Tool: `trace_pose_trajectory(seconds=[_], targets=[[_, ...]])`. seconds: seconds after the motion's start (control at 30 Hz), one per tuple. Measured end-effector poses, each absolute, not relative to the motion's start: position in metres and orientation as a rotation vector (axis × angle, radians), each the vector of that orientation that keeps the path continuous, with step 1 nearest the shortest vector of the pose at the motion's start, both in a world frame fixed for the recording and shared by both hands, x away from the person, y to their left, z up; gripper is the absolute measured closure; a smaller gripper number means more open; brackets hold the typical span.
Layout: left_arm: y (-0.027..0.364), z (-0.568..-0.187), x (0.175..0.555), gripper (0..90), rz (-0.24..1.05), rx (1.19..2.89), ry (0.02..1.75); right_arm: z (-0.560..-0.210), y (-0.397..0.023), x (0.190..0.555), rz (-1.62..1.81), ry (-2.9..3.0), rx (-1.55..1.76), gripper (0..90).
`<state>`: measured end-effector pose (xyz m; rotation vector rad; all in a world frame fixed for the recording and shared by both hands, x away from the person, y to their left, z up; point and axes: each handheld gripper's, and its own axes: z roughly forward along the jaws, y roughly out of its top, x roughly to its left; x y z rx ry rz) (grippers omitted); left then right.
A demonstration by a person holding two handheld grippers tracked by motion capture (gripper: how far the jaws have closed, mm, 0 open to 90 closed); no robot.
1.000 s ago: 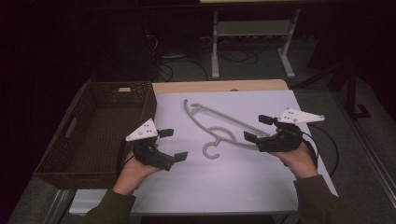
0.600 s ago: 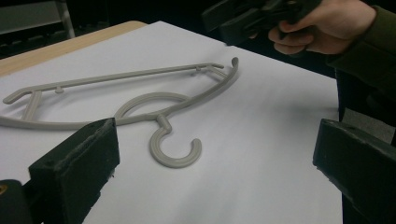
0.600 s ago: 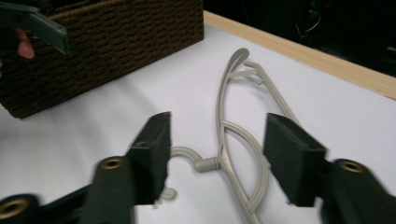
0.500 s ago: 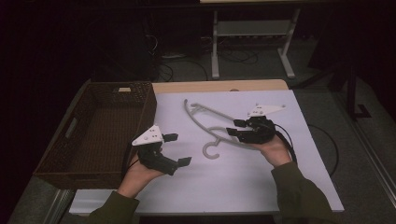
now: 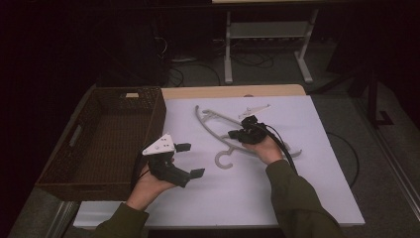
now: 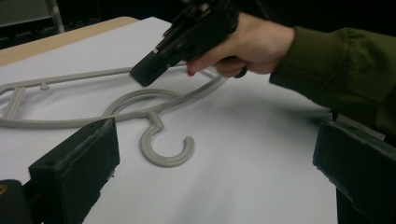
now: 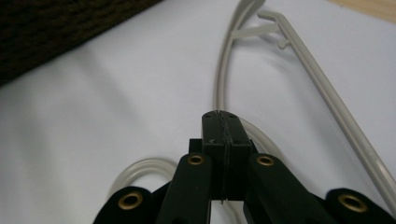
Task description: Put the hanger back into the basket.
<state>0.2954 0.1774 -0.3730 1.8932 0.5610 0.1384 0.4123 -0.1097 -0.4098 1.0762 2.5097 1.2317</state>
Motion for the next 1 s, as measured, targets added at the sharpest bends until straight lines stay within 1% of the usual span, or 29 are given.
trace_pose_trajectory(seconds=[0.53, 1.0], targets=[[0.182, -0.372, 0.296, 0.3, 0.137, 1.882, 0.571, -0.435, -0.066, 0.465, 1.066, 2.58, 1.044, 89.6], [0.182, -0.37, 0.296, 0.3, 0.143, 1.893, 0.562, -0.442, -0.055, 0.47, 1.029, 2.617, 1.037, 89.7]])
